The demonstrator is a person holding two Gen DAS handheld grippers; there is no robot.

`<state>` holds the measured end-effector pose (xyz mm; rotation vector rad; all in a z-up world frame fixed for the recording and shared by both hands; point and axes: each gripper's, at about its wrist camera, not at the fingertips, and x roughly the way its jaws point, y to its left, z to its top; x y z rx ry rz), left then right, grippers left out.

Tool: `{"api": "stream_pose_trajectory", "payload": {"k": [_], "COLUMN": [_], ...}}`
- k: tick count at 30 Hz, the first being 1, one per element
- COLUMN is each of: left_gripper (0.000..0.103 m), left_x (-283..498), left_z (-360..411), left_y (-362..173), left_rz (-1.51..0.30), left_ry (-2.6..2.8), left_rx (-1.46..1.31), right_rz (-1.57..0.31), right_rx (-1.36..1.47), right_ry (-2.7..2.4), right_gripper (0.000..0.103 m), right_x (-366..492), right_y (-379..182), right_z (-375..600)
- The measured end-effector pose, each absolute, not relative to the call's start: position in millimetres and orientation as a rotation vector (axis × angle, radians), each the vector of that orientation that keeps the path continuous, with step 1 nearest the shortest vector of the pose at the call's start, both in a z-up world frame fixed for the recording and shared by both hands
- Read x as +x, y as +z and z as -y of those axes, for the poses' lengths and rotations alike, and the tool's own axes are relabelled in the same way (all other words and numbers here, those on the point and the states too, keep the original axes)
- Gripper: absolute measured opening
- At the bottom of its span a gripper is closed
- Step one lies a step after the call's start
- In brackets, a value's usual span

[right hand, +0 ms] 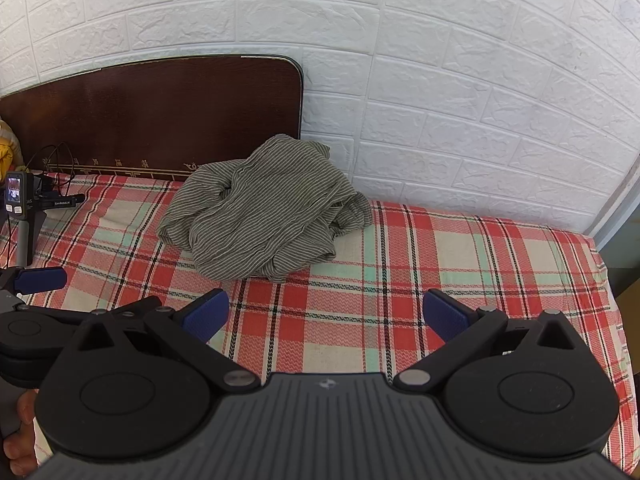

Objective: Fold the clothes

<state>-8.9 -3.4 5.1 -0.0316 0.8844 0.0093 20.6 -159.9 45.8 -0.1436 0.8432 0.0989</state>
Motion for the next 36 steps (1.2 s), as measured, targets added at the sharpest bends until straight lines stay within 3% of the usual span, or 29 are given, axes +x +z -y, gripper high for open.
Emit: {"api": "stream_pose_trajectory", "payload": {"k": [36], "left_gripper": [0.103], "left_x": [-7.7], "left_z": [24.5], "left_y": [5.9], "left_rz": [-0.893], "left_ry": [0.058], "left_rx": [-0.027], "right_rz": [-0.841], "right_rx": [-0.136], "right_ry": [0.146], "right_gripper": [0.103], "right_x": [26.1], "right_y": [45.4], "right_z": [179.4]}}
